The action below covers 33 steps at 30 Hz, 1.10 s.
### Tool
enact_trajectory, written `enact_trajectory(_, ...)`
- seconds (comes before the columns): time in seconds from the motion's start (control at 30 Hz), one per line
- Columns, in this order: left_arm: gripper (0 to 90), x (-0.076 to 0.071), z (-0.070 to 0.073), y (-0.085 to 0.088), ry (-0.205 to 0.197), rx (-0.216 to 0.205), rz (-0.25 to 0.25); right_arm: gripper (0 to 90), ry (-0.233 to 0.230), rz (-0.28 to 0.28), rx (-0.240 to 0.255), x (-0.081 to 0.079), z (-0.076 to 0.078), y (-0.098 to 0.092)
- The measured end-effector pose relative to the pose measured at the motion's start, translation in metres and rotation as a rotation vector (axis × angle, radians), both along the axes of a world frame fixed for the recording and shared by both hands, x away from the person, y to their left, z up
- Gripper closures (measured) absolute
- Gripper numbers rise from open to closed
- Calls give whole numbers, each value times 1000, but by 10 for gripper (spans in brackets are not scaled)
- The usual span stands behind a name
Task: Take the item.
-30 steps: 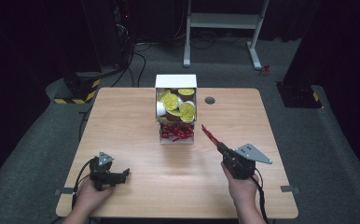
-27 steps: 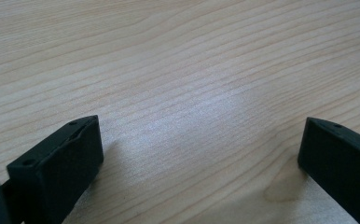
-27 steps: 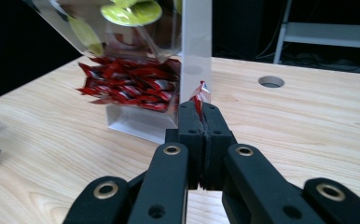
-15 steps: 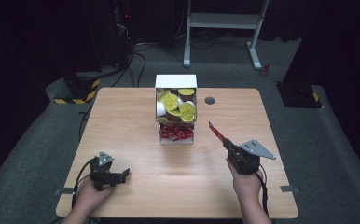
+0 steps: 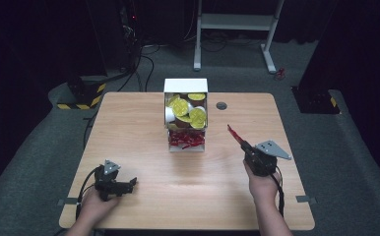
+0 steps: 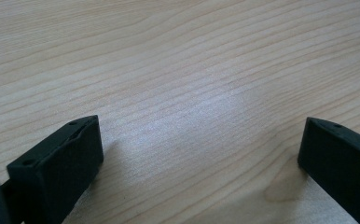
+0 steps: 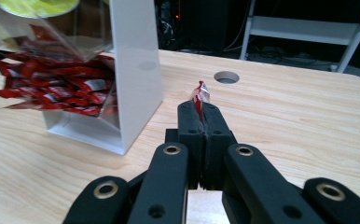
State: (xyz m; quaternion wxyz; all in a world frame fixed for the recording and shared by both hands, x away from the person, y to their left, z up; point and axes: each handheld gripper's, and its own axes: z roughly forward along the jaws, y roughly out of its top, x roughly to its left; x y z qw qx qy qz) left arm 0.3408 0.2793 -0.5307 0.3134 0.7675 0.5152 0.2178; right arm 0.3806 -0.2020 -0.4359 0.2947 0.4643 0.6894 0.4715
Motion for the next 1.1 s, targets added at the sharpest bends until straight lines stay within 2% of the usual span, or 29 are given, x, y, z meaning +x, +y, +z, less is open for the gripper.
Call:
enact_trajectory(0.4, 3, 0, 0, 0, 0, -1, 0, 892, 18, -35, -33, 23, -2, 0)
enact_trajectory(0.63, 3, 0, 0, 0, 0, -1, 1, 892, 31, -59, -73, 37, -6, -2)
enact_trajectory(1.1, 3, 0, 0, 0, 0, 0, 0, 892, 66, -94, -112, 54, -22, -4)
